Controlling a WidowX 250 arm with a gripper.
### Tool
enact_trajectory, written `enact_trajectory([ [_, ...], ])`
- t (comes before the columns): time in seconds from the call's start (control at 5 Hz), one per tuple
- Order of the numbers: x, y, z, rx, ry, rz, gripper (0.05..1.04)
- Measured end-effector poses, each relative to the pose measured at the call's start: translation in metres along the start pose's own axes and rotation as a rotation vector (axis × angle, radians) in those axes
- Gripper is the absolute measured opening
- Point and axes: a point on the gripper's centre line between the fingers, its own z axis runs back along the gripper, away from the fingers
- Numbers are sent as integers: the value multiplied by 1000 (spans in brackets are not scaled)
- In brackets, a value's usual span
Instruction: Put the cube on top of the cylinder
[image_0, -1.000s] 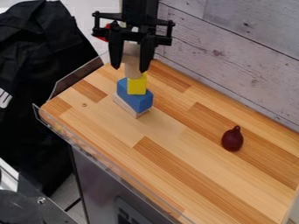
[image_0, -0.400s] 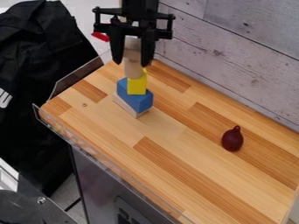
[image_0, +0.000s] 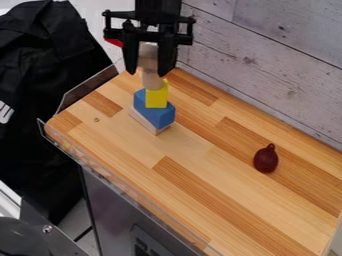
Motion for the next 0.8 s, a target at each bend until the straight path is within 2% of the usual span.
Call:
enact_trajectory([
  [0.6, 3, -4, -7, 5, 18, -18, 539],
  [0.8, 4, -6, -6, -15, 16, -17, 870],
])
